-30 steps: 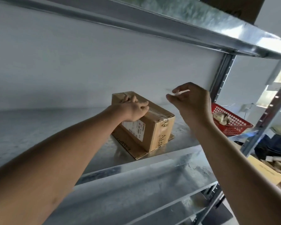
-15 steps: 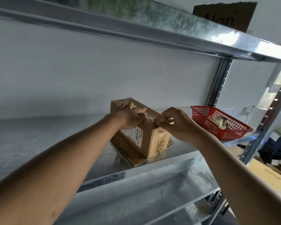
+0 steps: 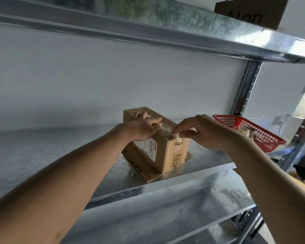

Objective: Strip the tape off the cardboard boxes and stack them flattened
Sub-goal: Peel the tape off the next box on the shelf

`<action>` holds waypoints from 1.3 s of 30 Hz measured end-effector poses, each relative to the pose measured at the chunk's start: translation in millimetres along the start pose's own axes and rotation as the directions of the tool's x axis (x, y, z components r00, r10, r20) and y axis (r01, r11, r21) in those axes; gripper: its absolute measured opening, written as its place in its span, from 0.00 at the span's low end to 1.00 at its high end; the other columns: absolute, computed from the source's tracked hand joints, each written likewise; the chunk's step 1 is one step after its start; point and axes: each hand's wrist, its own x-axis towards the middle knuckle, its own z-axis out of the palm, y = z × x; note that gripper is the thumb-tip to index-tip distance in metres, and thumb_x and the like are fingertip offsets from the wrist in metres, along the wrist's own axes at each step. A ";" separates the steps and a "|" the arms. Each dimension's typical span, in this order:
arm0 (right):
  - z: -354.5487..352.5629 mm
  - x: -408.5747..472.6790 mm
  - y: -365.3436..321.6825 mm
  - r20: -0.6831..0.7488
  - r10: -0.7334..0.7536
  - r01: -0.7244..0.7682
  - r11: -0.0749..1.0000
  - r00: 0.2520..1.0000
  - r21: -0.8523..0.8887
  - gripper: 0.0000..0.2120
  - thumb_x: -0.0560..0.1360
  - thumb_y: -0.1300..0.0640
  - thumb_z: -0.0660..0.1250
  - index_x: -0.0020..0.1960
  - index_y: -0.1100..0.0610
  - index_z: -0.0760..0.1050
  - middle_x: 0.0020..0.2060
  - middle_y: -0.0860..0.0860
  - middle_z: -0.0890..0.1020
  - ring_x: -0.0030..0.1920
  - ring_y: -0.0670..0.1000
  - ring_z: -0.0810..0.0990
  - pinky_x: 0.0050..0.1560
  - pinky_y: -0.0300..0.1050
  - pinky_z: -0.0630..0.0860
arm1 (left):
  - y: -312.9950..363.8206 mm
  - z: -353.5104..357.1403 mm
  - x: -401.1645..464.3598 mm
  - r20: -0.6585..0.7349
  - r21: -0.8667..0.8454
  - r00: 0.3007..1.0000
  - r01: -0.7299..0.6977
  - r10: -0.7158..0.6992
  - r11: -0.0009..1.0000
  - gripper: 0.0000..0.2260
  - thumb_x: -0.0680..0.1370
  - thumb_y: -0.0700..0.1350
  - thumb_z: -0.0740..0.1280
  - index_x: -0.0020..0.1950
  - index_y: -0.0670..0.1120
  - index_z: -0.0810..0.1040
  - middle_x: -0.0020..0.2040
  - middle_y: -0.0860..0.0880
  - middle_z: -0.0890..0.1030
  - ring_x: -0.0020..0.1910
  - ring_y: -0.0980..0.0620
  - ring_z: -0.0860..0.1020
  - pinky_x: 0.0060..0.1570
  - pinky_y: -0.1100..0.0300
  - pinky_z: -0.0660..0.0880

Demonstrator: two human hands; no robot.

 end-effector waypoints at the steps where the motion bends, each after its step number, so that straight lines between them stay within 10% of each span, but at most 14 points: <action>1: 2.1 -0.8 -2.1 -0.090 -0.028 0.026 0.999 0.996 -0.030 0.09 0.79 0.52 0.72 0.58 0.43 0.85 0.54 0.39 0.86 0.46 0.34 0.80 0.47 0.26 0.71 | 0.8 -0.5 -0.9 0.004 0.008 1.000 0.003 -0.003 1.000 0.24 0.85 0.62 0.46 0.82 0.65 0.58 0.79 0.52 0.58 0.79 0.48 0.48 0.76 0.46 0.46; 9: 19.9 1.1 -3.9 -0.388 0.059 0.013 0.983 0.920 0.181 0.16 0.68 0.49 0.82 0.52 0.49 0.82 0.36 0.40 0.85 0.38 0.33 0.84 0.40 0.22 0.73 | 5.0 -3.8 -6.0 0.023 -0.009 1.000 0.008 -0.008 1.000 0.24 0.85 0.62 0.46 0.82 0.64 0.57 0.81 0.51 0.56 0.80 0.47 0.46 0.77 0.42 0.46; 12: 22.6 -0.8 -5.1 -0.399 -0.015 0.080 0.986 0.917 0.146 0.24 0.71 0.52 0.81 0.64 0.48 0.79 0.40 0.43 0.87 0.38 0.34 0.84 0.43 0.23 0.76 | 4.7 -3.9 -5.8 0.024 -0.013 1.000 0.010 -0.010 1.000 0.24 0.85 0.61 0.46 0.83 0.64 0.57 0.80 0.51 0.57 0.80 0.48 0.47 0.77 0.43 0.46; 19: 28.4 -11.6 -5.7 -0.341 -0.132 0.111 0.991 0.931 -0.080 0.08 0.81 0.59 0.69 0.56 0.53 0.86 0.53 0.46 0.81 0.46 0.46 0.83 0.47 0.46 0.82 | 3.7 -1.7 -2.5 0.020 -0.012 0.999 0.027 -0.027 1.000 0.24 0.85 0.62 0.46 0.82 0.65 0.56 0.79 0.52 0.57 0.79 0.48 0.48 0.77 0.44 0.46; 26: 21.2 -29.3 -8.0 -0.261 -0.109 0.106 0.994 0.959 -0.024 0.20 0.74 0.50 0.75 0.66 0.47 0.82 0.58 0.45 0.86 0.53 0.43 0.85 0.51 0.24 0.74 | 6.7 -2.6 -3.9 0.017 -0.011 0.999 0.033 -0.032 0.999 0.24 0.85 0.62 0.47 0.82 0.65 0.56 0.80 0.51 0.57 0.79 0.47 0.49 0.77 0.45 0.46; 33: 36.0 -33.2 -15.3 -0.532 -0.290 0.189 0.953 0.796 -0.237 0.10 0.70 0.65 0.81 0.49 0.55 0.88 0.41 0.53 0.88 0.35 0.50 0.86 0.35 0.49 0.84 | 10.6 -3.8 -3.9 0.022 -0.045 0.998 0.058 -0.057 0.997 0.22 0.87 0.59 0.47 0.82 0.65 0.58 0.79 0.51 0.58 0.79 0.47 0.49 0.78 0.49 0.44; 39: 49.2 -35.2 -25.1 -0.732 0.086 0.278 0.890 0.676 0.361 0.07 0.71 0.64 0.80 0.46 0.55 0.87 0.40 0.43 0.88 0.40 0.43 0.87 0.42 0.43 0.85 | 7.1 9.5 9.0 -0.034 -0.033 0.998 0.058 -0.060 0.998 0.23 0.86 0.59 0.47 0.82 0.64 0.59 0.79 0.51 0.57 0.80 0.46 0.47 0.78 0.47 0.43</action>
